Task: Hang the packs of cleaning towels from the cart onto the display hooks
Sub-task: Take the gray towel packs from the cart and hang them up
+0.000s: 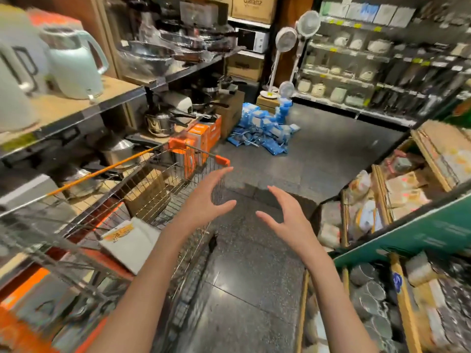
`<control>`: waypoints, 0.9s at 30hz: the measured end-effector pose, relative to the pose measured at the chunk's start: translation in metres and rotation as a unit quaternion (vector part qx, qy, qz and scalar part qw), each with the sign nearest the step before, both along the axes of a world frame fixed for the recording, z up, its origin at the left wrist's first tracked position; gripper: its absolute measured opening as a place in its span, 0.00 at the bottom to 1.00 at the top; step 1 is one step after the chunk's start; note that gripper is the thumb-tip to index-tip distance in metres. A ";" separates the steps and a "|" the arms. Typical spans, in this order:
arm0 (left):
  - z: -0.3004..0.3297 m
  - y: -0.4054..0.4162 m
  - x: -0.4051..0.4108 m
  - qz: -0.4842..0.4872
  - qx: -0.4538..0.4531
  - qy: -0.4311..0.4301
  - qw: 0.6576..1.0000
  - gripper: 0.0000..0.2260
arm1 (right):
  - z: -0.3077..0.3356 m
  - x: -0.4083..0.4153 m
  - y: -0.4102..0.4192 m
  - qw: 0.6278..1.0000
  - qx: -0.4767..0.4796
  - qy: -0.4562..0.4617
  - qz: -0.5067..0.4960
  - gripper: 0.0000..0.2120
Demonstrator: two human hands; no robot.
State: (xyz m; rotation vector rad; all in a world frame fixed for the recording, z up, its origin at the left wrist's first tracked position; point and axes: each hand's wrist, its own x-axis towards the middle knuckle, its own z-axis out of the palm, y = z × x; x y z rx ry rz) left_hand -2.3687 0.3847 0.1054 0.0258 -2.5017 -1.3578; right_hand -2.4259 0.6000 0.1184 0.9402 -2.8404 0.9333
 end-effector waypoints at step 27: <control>-0.144 -0.204 -0.027 0.527 0.143 -0.115 0.830 0.30 | -0.157 -0.199 -0.386 0.852 0.165 -0.118 0.482 0.34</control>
